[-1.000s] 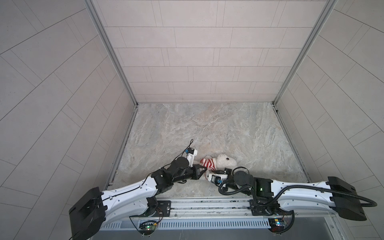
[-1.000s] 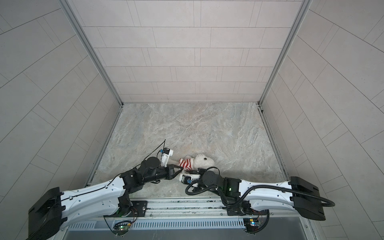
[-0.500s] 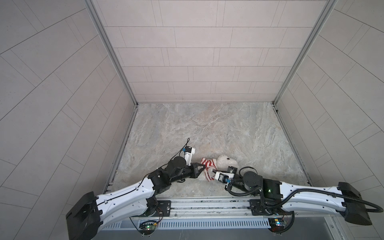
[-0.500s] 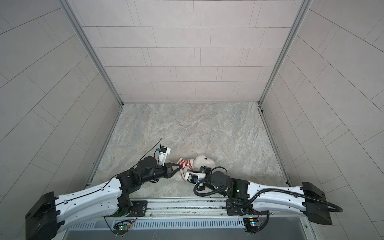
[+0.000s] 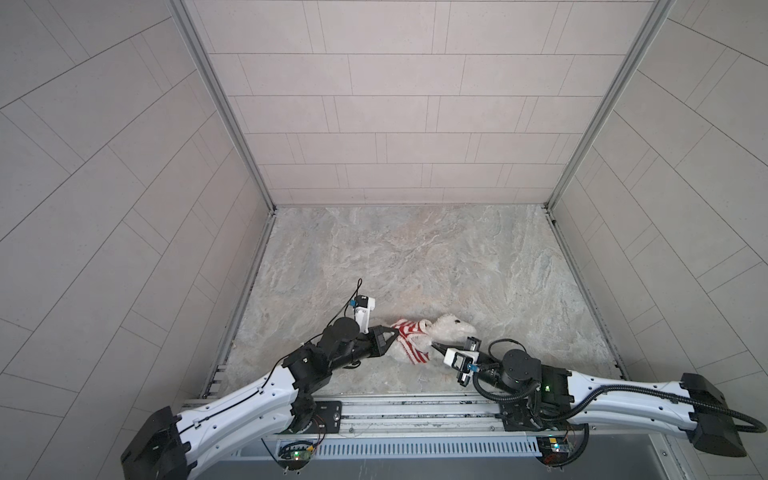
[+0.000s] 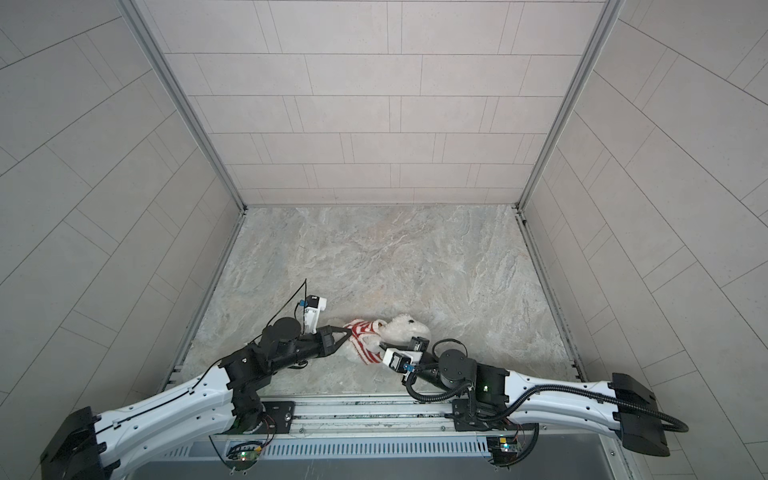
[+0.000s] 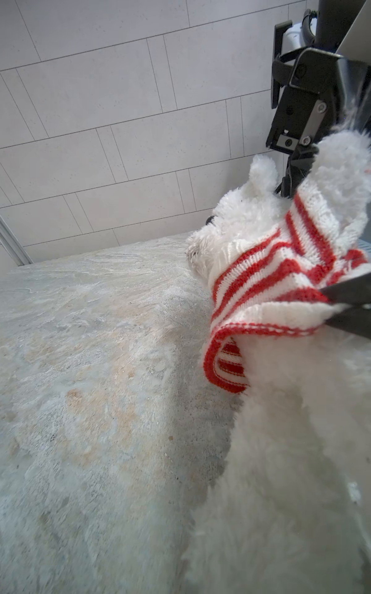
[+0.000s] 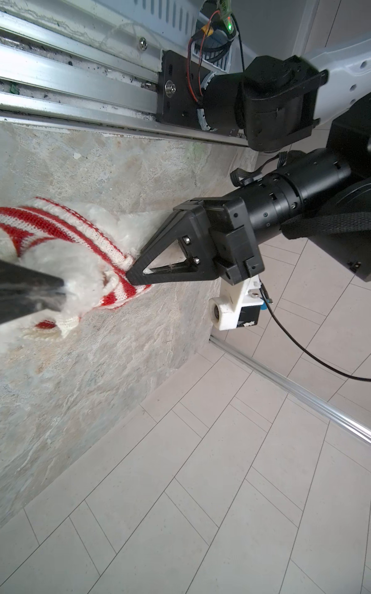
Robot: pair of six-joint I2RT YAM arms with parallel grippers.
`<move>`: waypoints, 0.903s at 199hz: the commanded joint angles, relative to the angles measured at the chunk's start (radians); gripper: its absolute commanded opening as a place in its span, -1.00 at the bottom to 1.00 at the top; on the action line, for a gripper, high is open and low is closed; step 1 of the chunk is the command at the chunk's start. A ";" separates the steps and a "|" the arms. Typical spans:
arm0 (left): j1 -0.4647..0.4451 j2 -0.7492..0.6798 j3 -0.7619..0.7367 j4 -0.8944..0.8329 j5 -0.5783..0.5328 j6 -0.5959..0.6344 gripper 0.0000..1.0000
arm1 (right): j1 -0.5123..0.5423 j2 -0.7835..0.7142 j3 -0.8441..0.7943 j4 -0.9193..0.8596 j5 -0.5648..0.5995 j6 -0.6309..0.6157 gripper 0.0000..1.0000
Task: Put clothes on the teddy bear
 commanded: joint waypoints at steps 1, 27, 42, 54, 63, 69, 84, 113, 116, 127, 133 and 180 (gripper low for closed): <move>-0.029 0.038 0.031 -0.005 -0.040 0.038 -1.00 | 0.003 0.045 0.057 0.076 0.063 0.006 -1.00; -0.083 0.080 0.096 -0.068 -0.038 0.088 -0.95 | 0.003 0.116 0.112 0.070 0.283 0.062 -1.00; -0.089 0.066 0.099 -0.102 -0.043 0.096 -0.92 | 0.002 0.127 0.138 0.053 0.353 0.077 -1.00; -0.089 0.042 0.094 -0.119 -0.038 0.103 -0.91 | 0.002 0.128 0.157 0.032 0.373 0.079 -1.00; -0.089 0.020 0.093 -0.138 -0.031 0.111 -0.91 | 0.001 0.129 0.174 0.011 0.388 0.080 -1.00; -0.088 0.004 0.095 -0.155 -0.026 0.119 -0.91 | 0.001 0.128 0.185 -0.004 0.402 0.081 -1.00; -0.088 -0.043 0.101 -0.200 -0.021 0.138 -0.92 | 0.001 0.118 0.203 -0.029 0.425 0.085 -1.00; -0.073 -0.123 0.115 -0.290 -0.039 0.170 -0.90 | 0.001 0.086 0.212 -0.040 0.438 0.093 -1.00; -0.070 -0.130 0.116 -0.295 -0.037 0.173 -0.90 | 0.001 0.085 0.214 -0.041 0.438 0.094 -1.00; -0.057 -0.141 0.117 -0.308 -0.032 0.177 -0.90 | 0.001 0.076 0.219 -0.049 0.432 0.097 -1.00; -0.050 -0.141 0.120 -0.308 -0.029 0.179 -0.89 | 0.002 0.074 0.222 -0.053 0.421 0.098 -1.00; -0.045 -0.014 0.161 -0.213 0.000 0.204 -0.87 | 0.004 0.156 0.274 -0.070 0.281 0.111 -1.00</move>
